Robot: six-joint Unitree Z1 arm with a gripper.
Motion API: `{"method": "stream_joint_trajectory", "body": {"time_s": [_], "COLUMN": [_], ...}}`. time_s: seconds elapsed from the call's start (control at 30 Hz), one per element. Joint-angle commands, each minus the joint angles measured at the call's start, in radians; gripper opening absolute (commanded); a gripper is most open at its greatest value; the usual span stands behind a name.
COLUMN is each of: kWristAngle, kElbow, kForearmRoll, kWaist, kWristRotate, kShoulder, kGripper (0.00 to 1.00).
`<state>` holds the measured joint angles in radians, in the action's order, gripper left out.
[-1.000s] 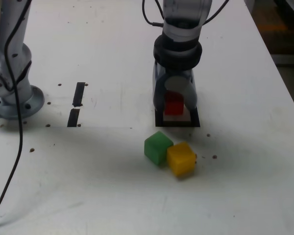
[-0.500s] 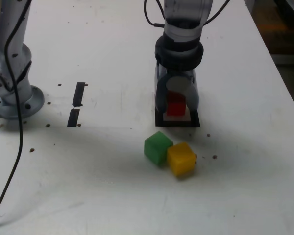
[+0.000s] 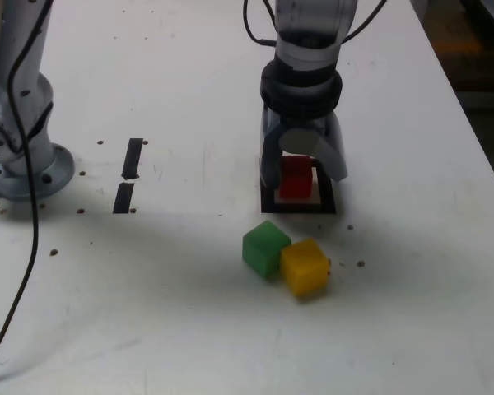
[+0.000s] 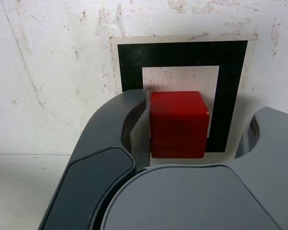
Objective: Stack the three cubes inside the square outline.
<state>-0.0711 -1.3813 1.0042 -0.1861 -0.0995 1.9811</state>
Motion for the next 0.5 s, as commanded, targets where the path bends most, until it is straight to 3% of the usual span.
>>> {"method": "stream_joint_trajectory", "body": {"time_s": [0.0,0.17,0.47], "kWristAngle": [-0.004,-0.029,-0.088], "kElbow": [0.002,-0.003,-0.059], "kForearmRoll": [0.008,0.061,0.231], "kWaist": [0.002,0.002,-0.016], "kWristRotate": [0.001,-0.005,-0.057], "kShoulder": [-0.006,-0.032,-0.115], "kGripper": [0.78,0.82,0.85]}}
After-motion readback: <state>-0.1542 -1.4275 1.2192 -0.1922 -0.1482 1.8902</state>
